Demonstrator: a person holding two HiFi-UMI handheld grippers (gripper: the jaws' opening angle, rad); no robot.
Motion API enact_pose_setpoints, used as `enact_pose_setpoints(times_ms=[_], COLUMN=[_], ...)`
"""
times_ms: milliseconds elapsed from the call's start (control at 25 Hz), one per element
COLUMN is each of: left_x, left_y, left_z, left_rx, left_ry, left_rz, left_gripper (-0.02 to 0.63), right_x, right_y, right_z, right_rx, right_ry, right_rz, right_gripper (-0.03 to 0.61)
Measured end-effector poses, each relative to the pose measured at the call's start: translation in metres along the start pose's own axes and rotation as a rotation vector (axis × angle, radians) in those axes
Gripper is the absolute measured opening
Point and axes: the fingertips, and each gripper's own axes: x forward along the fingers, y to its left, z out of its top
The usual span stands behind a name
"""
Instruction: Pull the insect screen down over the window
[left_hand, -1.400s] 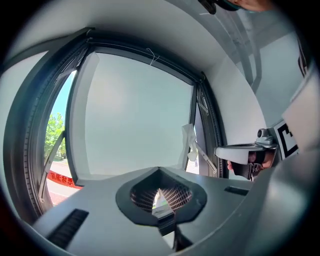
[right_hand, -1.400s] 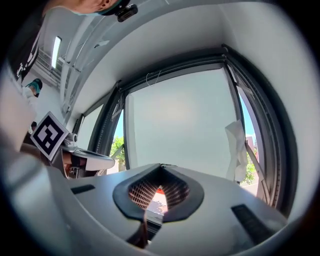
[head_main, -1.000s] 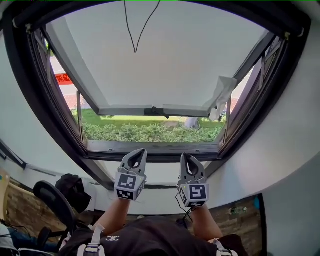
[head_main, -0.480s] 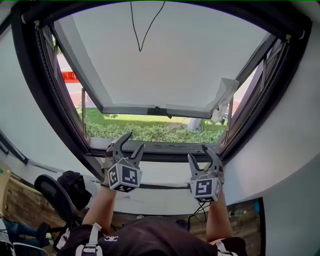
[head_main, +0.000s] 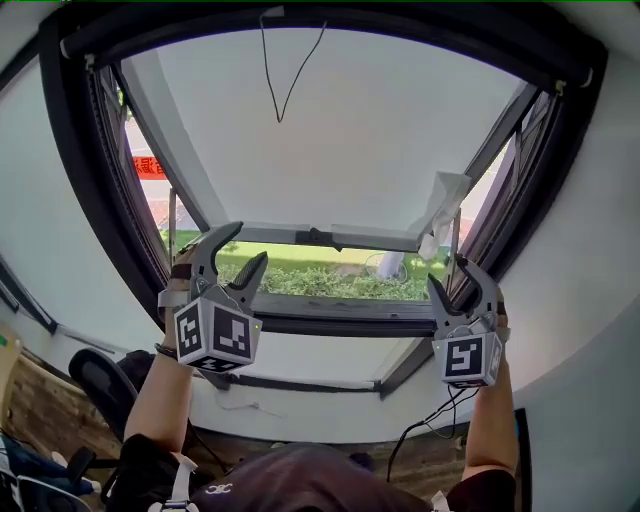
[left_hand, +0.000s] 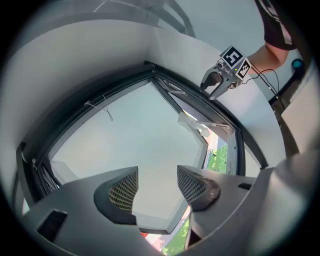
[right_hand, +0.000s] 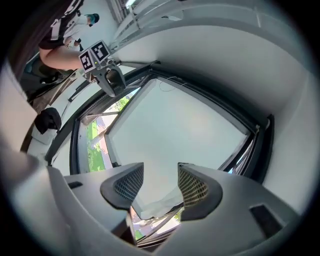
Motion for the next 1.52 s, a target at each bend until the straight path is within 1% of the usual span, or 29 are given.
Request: enact_pose_setpoints(times_ms=[120,240,320,400,520,680,800,880,1000,1120,1200,1320,1520], left_x=[-0.003,-0.005,-0.004,-0.004,0.001,0.009,0.014,0.019,0.026,0.029,0.032,0.037,0.048], left_y=[0.026,0.056,0.081,0.11,0.156,0.212,0.247,0.264,0.283,0.294,0.297,0.3,0.304], left_z=[0.02,0.034,0.045,0.054,0.063,0.067,0.07,0.069,0.065,0.061,0.059,0.054,0.049], left_rx=[0.062,0.112,0.135,0.171,0.249,0.349,0.39,0.417,0.447,0.443,0.44,0.457,0.458], left_ry=[0.02,0.052,0.063,0.075,0.093,0.141,0.166,0.186,0.22,0.233,0.229,0.233,0.247], left_rz=[-0.01,-0.019,-0.008,0.026,0.097,0.163,0.188,0.188,0.185,0.184,0.18,0.172,0.143], left_gripper=[0.242,0.242,0.242,0.242,0.242,0.242,0.241,0.241,0.238,0.238,0.238,0.238,0.241], right_x=[0.0,0.006,0.01,0.015,0.028,0.044,0.058,0.066,0.075,0.081,0.084,0.09,0.097], right_y=[-0.033,-0.064,-0.086,-0.107,-0.134,-0.156,-0.169,-0.181,-0.204,-0.223,-0.233,-0.248,-0.256], right_z=[0.018,0.033,0.042,0.052,0.071,0.095,0.11,0.118,0.133,0.145,0.147,0.148,0.154], right_rx=[-0.014,-0.001,-0.029,-0.062,-0.112,-0.235,-0.299,-0.318,-0.317,-0.33,-0.37,-0.466,-0.504], right_ry=[-0.035,-0.069,-0.074,-0.064,-0.062,-0.056,-0.041,-0.03,-0.037,-0.038,-0.017,0.047,0.08], right_rz=[-0.02,-0.008,-0.022,-0.042,-0.053,-0.069,-0.08,-0.096,-0.132,-0.164,-0.196,-0.247,-0.242], right_gripper=[0.224,0.224,0.224,0.224,0.224,0.224,0.224,0.224,0.224,0.224,0.224,0.226,0.221])
